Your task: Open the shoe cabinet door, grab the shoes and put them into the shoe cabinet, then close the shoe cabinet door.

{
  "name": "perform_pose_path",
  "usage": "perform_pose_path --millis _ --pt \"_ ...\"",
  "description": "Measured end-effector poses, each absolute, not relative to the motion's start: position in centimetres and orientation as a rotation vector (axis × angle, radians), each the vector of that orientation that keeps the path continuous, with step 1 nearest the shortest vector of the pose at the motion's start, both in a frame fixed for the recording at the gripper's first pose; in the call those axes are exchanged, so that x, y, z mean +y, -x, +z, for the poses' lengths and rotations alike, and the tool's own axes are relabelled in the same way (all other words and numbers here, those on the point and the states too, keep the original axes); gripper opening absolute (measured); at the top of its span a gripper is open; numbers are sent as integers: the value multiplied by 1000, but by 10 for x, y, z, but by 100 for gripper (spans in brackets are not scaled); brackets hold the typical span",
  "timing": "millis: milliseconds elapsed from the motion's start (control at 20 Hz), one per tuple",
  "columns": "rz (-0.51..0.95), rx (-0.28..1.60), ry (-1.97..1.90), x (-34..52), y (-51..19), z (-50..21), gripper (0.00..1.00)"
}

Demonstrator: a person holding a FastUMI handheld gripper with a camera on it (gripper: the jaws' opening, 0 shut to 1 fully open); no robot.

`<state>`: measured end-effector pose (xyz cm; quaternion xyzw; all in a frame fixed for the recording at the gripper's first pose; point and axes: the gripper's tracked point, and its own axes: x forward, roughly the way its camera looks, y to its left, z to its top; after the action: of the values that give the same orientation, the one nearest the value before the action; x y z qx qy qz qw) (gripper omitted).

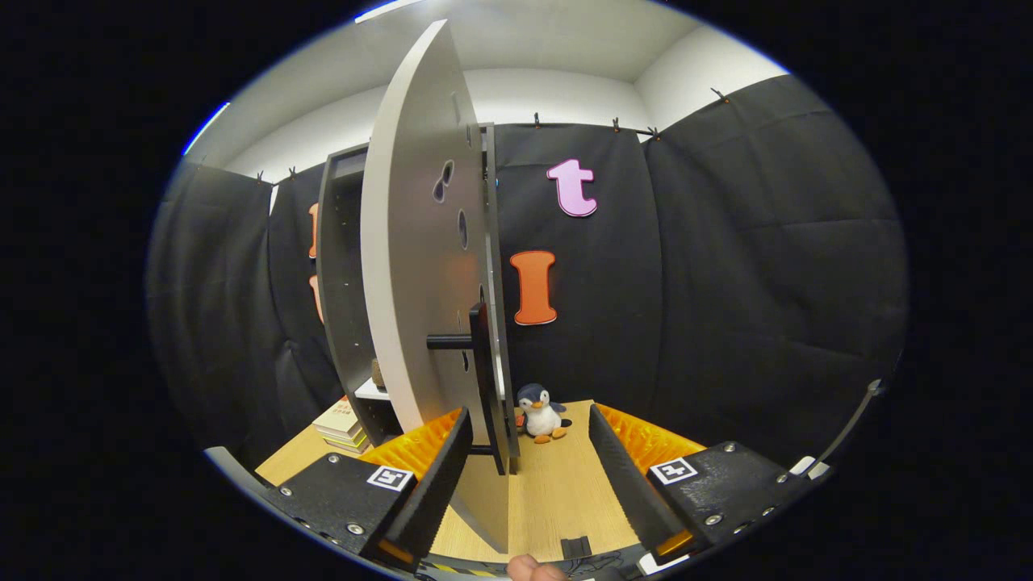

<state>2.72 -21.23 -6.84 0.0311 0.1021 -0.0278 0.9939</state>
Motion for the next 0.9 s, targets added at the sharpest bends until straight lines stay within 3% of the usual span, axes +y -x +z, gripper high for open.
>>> perform_pose_path --millis 900 --pt "-40 230 -57 -30 -69 -72 92"
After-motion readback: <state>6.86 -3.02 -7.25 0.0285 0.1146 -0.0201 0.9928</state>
